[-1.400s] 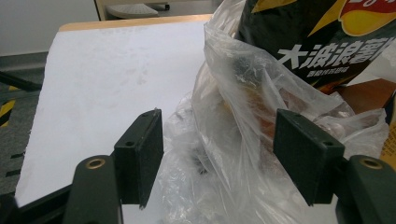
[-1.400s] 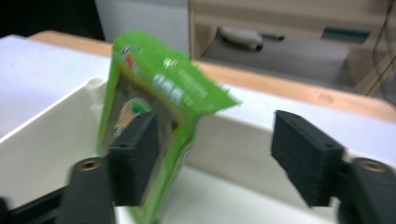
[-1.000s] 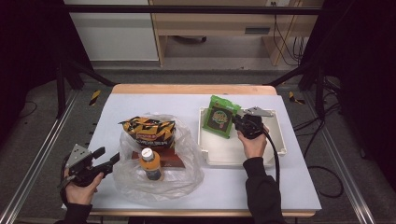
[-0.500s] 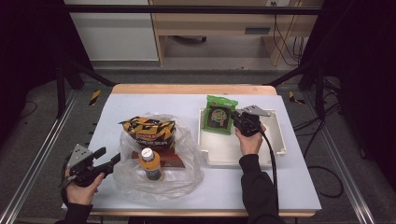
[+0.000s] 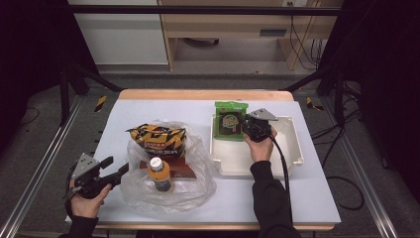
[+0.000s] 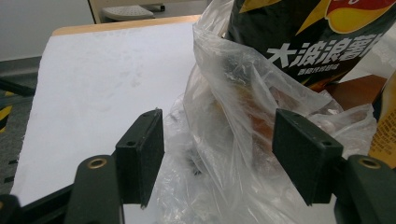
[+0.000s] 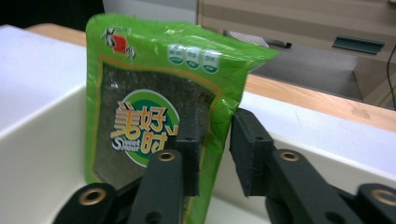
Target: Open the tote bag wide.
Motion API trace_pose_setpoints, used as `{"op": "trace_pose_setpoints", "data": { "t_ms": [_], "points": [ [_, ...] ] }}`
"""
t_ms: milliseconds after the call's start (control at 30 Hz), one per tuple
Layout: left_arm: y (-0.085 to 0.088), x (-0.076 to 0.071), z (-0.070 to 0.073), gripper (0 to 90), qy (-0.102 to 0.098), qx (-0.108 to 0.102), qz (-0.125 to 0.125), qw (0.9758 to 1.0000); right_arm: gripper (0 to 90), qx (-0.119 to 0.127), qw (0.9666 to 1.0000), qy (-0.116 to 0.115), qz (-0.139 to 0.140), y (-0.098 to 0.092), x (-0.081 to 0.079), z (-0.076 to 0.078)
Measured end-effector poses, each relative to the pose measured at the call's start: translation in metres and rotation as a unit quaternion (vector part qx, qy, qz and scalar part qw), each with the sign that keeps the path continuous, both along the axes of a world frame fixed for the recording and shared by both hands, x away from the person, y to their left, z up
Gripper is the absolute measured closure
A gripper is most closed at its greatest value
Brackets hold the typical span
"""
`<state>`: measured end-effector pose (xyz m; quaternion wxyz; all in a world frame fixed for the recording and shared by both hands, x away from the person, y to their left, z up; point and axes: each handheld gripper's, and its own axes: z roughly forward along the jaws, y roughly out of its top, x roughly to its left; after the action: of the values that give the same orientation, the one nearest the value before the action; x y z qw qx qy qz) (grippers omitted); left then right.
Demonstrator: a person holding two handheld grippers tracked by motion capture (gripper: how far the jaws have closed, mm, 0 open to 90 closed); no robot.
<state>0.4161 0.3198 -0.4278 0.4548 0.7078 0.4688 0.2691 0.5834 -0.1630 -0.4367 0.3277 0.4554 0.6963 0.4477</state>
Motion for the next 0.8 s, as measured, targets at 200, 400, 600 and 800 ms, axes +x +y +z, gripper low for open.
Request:
{"op": "trace_pose_setpoints", "data": {
  "t_ms": [200, 400, 600, 800],
  "points": [
    [-0.001, -0.001, 0.002, 33.4, -0.003, -0.002, 0.0, 1.0, 60.2, 0.006, 1.0, 0.004, 0.001, -0.004, -0.004, 0.004],
    [0.0, -0.003, 0.005, 32.3, -0.009, -0.001, -0.001, 1.0, 51.3, 0.008, 0.9999, -0.013, 0.006, -0.009, -0.015, 0.016],
    [0.0, -0.006, 0.011, 31.9, -0.019, -0.006, -0.002, 0.9998, 47.1, 0.017, 0.9994, -0.03, 0.008, -0.014, -0.029, 0.032],
    [-0.002, -0.009, 0.016, 31.9, -0.027, -0.005, -0.006, 0.9996, 42.1, 0.019, 0.9991, -0.033, 0.017, -0.016, -0.05, 0.043]
  ]
}}
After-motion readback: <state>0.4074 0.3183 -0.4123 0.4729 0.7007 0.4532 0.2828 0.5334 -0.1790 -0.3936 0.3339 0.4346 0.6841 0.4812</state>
